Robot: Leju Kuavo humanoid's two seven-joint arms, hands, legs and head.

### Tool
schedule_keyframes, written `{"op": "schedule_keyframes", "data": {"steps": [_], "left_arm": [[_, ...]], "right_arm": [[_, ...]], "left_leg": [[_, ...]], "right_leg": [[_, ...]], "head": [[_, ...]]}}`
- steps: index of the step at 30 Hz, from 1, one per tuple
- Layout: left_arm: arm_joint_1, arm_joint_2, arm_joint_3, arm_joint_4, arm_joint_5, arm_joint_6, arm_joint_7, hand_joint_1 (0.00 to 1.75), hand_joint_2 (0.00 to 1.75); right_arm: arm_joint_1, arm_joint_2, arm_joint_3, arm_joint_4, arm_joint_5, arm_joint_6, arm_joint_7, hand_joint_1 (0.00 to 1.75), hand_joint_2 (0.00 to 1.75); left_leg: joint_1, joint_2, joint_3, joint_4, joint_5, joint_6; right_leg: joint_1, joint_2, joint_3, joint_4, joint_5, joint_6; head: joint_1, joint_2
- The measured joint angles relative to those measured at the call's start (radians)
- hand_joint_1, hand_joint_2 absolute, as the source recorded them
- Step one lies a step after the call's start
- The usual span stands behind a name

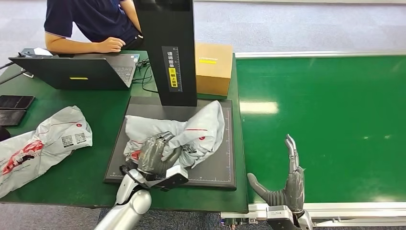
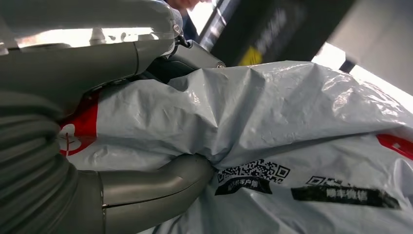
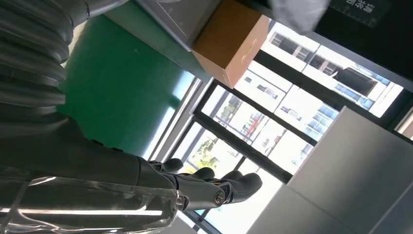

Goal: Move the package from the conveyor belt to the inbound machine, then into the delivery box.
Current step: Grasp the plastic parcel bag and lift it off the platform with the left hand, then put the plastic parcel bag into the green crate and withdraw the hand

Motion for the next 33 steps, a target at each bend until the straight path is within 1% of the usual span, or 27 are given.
{"op": "schedule_keyframes", "data": {"steps": [5,11,17,19,22,23,25,27,29,33], "left_arm": [[0.078,0.009,0.108,-0.192,0.041,0.087,-0.044,1.75,1.75],[0.14,0.021,0.244,-0.341,0.11,0.15,-0.094,1.75,1.75],[0.171,0.025,0.416,-0.386,0.212,0.168,-0.179,1.75,1.75],[0.173,0.025,0.473,-0.389,0.216,0.168,-0.189,1.75,1.75],[0.166,0.022,0.582,-0.388,0.239,0.168,-0.192,1.75,1.75],[0.162,0.02,0.621,-0.387,0.246,0.168,-0.193,1.71,1.75],[0.152,0.016,0.696,-0.384,0.251,0.168,-0.193,1.41,1.75],[0.141,0.012,0.766,-0.378,0.248,0.168,-0.193,0.59,1.75],[0.127,0.006,0.832,-0.367,0.234,0.168,-0.193,0.01,1.75],[0.106,-0.003,0.931,-0.32,0.172,0.168,-0.176,0.0,1.75]], "right_arm": [[0.002,0.004,0.0,0.0,0.008,0.006,0.005,0.0,1.75],[0.012,0.014,0.003,-0.005,0.022,0.023,0.006,0.0,1.75],[0.031,0.017,0.018,-0.006,0.035,0.034,0.008,0.0,1.75],[0.033,0.018,0.022,-0.008,0.042,0.04,0.013,0.0,1.75],[0.033,0.022,0.027,-0.012,0.055,0.053,0.023,0.0,1.75],[0.033,0.023,0.028,-0.013,0.059,0.058,0.025,0.0,1.75],[0.032,0.026,0.03,-0.015,0.067,0.066,0.03,0.0,1.75],[0.03,0.03,0.032,-0.016,0.074,0.073,0.036,0.0,1.75],[0.028,0.032,0.034,-0.016,0.08,0.079,0.04,0.0,1.75],[0.021,0.033,0.041,-0.014,0.088,0.086,0.041,0.0,1.75]], "left_leg": [[0.0,0.0,0.0,0.0,0.0,0.0],[0.0,0.0,0.0,0.0,0.0,0.0],[0.0,0.0,0.0,0.0,0.0,0.0],[0.0,0.0,0.0,0.0,0.0,0.0],[0.0,0.0,0.0,0.0,0.0,0.0],[0.0,0.001,0.0,0.0,0.0,0.0],[0.0,0.001,0.0,0.0,0.0,0.0],[0.0,0.001,0.0,0.0,0.0,0.0],[0.001,0.001,0.0,0.0,0.0,0.0],[0.0,0.001,0.0,0.0,0.0,0.0]], "right_leg": [[0.0,0.0,0.0,0.0,0.0,0.0],[0.0,0.0,0.0,0.0,0.0,0.0],[0.0,0.0,0.0,0.0,0.0,0.0],[0.0,0.0,-0.001,0.0,0.0,0.0],[0.0,0.0,-0.001,0.0,0.0,0.0],[0.0,0.0,-0.001,0.0,0.0,0.0],[0.0,0.0,-0.001,0.0,0.0,0.0],[0.0,0.0,-0.001,0.0,0.0,0.0],[0.0,0.0,-0.001,0.0,0.0,0.0],[0.0,0.0,-0.001,0.0,0.0,0.0]], "head": [[0.0,0.0],[0.0,0.0],[0.0,0.0],[0.0,0.0],[0.0,0.0],[0.0,0.0],[0.0,0.0],[0.0,0.0],[0.0,0.0],[0.0,0.0]]}}
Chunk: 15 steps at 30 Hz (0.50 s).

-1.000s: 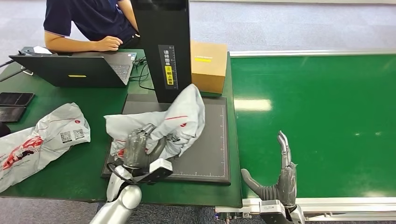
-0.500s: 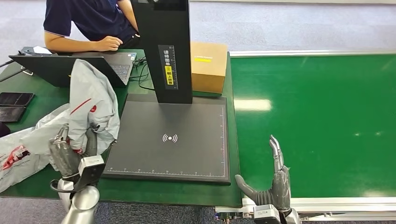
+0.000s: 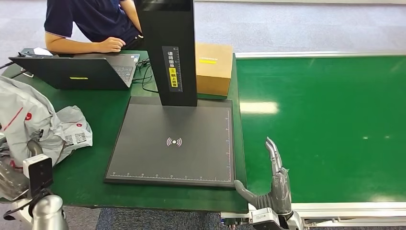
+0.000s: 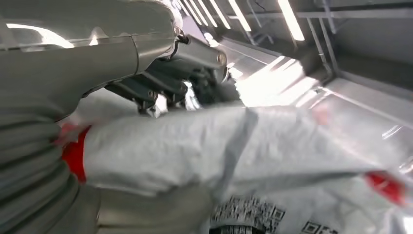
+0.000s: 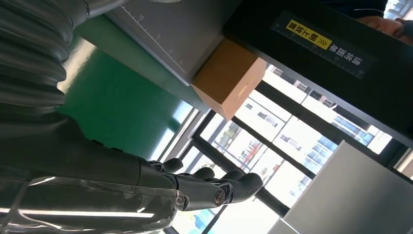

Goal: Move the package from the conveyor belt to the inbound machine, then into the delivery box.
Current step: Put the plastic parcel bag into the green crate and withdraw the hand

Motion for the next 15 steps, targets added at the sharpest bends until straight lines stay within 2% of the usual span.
{"op": "schedule_keyframes", "data": {"steps": [4,8,12,15], "left_arm": [[-0.017,0.008,0.042,0.104,-0.159,0.0,0.164,0.0,1.75],[-0.016,0.013,0.002,0.177,-0.253,-0.004,0.265,0.0,1.75],[-0.003,0.013,-0.076,0.197,-0.182,-0.06,0.27,0.0,1.75],[0.015,0.011,-0.168,0.194,-0.029,-0.158,0.2,0.0,1.75]], "right_arm": [[-0.007,0.0,0.006,0.005,0.004,0.0,0.0,0.0,1.75],[-0.014,0.0,0.008,0.01,0.005,0.002,0.001,0.0,1.75],[-0.02,0.0,0.009,0.016,0.002,0.003,0.001,0.0,1.75],[-0.021,0.0,0.009,0.02,-0.005,0.001,0.001,0.0,1.75]], "left_leg": [[0.0,0.0,0.0,0.0,0.0,0.0],[0.0,0.0,0.0,0.0,0.0,0.0],[0.0,0.0,0.0,0.0,0.0,0.0],[0.0,-0.001,0.0,0.0,0.0,0.0]], "right_leg": [[0.0,0.0,0.0,0.0,0.0,0.0],[0.0,0.0,0.0,0.0,0.0,0.0],[0.0,0.0,0.0,0.0,0.0,0.0],[0.0,-0.001,0.0,0.0,0.0,0.0]], "head": [[0.0,0.0],[0.0,0.0],[0.0,0.0],[0.0,0.0]]}}
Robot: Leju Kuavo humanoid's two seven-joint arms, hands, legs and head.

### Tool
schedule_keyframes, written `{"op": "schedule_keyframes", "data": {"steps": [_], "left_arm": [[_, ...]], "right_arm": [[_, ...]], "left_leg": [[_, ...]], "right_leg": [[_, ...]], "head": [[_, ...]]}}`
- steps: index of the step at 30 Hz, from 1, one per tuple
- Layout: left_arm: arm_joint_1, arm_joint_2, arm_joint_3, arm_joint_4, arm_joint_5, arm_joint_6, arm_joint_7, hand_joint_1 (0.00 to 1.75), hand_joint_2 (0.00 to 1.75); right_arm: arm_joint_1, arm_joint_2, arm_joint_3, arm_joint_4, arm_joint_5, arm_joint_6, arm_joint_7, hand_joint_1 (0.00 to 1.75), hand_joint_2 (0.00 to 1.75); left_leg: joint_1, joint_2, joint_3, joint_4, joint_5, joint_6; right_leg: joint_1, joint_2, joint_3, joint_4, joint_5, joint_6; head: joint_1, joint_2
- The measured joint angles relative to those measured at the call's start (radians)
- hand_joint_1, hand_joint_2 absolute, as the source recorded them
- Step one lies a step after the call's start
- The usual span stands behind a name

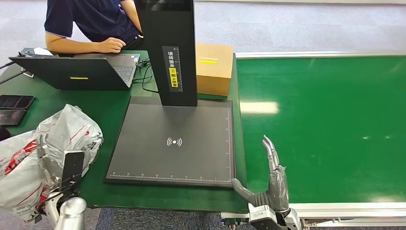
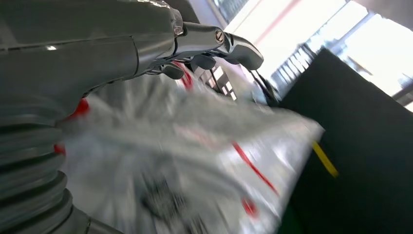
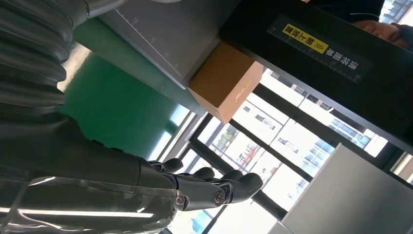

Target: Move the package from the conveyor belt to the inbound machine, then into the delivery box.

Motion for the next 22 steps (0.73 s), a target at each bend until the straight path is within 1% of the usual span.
{"op": "schedule_keyframes", "data": {"steps": [3,6,9,15,19,22], "left_arm": [[0.028,-0.007,-0.09,-0.022,0.091,-0.059,-0.078,0.0,1.75],[0.069,-0.018,-0.171,-0.067,0.131,-0.077,-0.138,0.0,1.75],[0.118,-0.031,-0.235,-0.135,0.168,-0.09,-0.174,0.0,1.75],[0.196,-0.053,-0.322,-0.267,0.177,-0.133,-0.183,0.0,1.75],[0.233,-0.07,-0.351,-0.328,0.184,-0.174,-0.184,0.0,1.75],[0.249,-0.079,-0.36,-0.35,0.187,-0.191,-0.188,0.0,1.75]], "right_arm": [[-0.003,0.0,0.0,0.007,-0.007,0.001,-0.001,0.0,1.75],[-0.013,0.0,-0.001,0.019,-0.008,0.001,-0.003,0.0,1.75],[-0.027,0.0,-0.002,0.033,-0.01,0.001,-0.003,0.0,1.75],[-0.043,0.0,-0.006,0.056,-0.011,0.001,-0.003,0.0,1.75],[-0.039,0.0,-0.007,0.065,-0.012,-0.006,-0.003,0.0,1.75],[-0.032,-0.001,-0.007,0.066,-0.013,-0.016,-0.003,0.0,1.75]], "left_leg": [[0.0,0.0,0.0,0.0,0.0,0.0],[0.0,0.0,0.0,0.0,0.0,0.0],[0.0,0.0,0.0,0.0,0.0,0.0],[0.0,0.0,0.0,0.0,0.0,0.0],[0.0,0.0,0.0,0.0,0.0,0.0],[0.0,0.0,0.0,0.0,0.0,0.0]], "right_leg": [[0.0,0.0,0.0,0.0,0.0,0.0],[0.0,0.0,0.0,0.0,0.0,0.0],[0.0,0.0,0.0,0.0,0.0,0.0],[0.0,0.0,0.0,0.0,0.0,0.0],[0.0,0.0,0.0,0.0,0.0,0.0],[0.0,0.0,0.0,0.0,0.0,0.0]], "head": [[0.0,0.0],[0.0,0.0],[0.0,0.0],[0.0,0.0],[0.0,0.0],[0.0,0.0]]}}
